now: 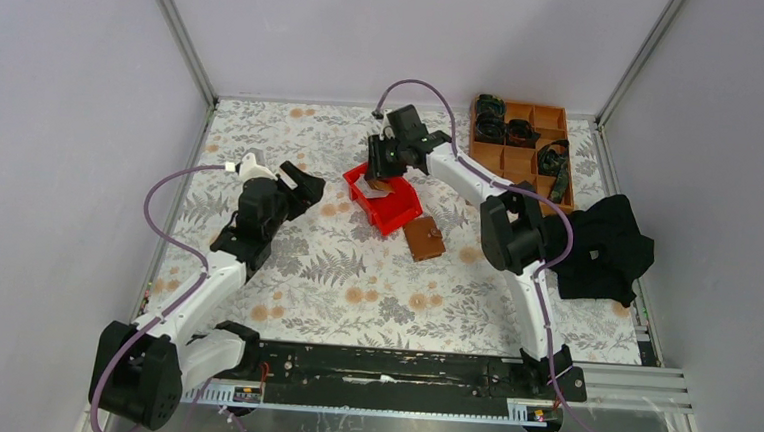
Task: Put the credit cards into the card holder
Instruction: Pick up the credit card from the storage box.
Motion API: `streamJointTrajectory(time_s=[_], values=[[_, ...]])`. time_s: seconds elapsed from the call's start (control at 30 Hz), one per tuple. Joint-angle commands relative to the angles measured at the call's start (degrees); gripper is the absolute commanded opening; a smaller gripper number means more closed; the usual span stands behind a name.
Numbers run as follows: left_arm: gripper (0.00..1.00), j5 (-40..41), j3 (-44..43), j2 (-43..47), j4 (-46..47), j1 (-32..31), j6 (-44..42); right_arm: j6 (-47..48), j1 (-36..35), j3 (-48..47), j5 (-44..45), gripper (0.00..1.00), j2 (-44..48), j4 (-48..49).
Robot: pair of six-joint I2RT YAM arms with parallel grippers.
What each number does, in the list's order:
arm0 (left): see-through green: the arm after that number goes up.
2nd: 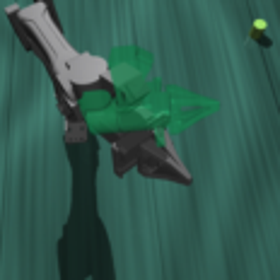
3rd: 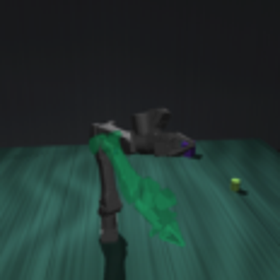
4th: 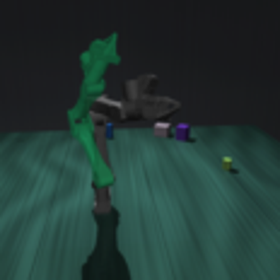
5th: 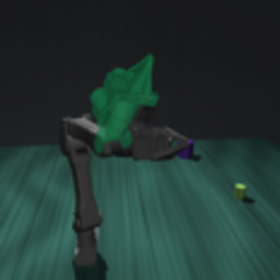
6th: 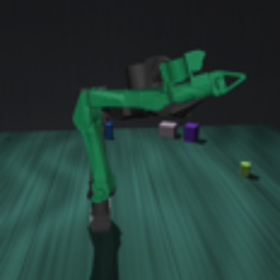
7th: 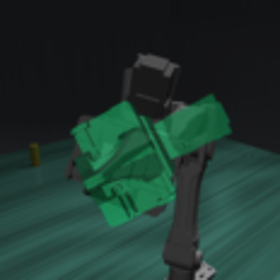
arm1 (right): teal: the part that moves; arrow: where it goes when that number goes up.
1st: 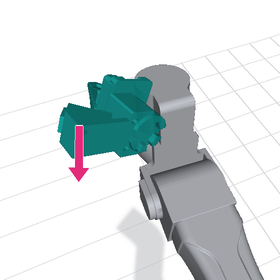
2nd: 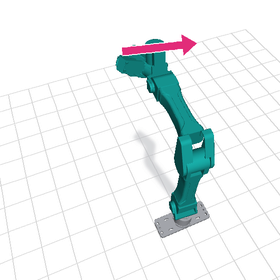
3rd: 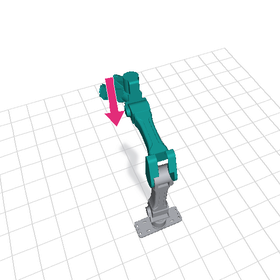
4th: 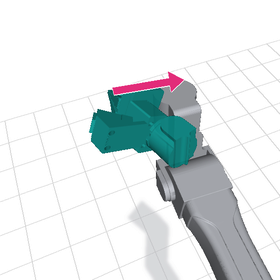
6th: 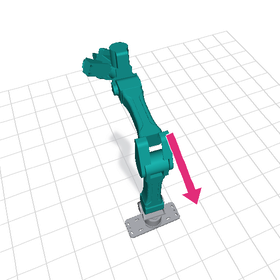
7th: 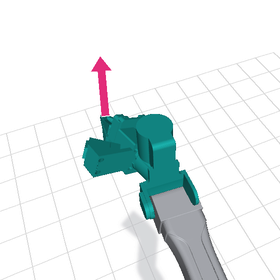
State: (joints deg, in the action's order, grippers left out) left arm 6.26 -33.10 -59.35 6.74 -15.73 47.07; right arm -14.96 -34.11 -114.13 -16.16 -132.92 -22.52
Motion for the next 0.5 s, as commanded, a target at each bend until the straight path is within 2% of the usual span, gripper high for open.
streamJointTrajectory(time_s=[0.0,0.47], values=[[0.85,1.6,-2.4,-0.2,3.0,-0.5,0.2,0.7,1.5,-0.3,0.2,0.37,4.8,-1.4],[0.85,2.5,-2.5,-1.0,3.5,-2.0,0.7,7.0,0.9,-4.1,12.4,0.27,2.4,-7.3]])
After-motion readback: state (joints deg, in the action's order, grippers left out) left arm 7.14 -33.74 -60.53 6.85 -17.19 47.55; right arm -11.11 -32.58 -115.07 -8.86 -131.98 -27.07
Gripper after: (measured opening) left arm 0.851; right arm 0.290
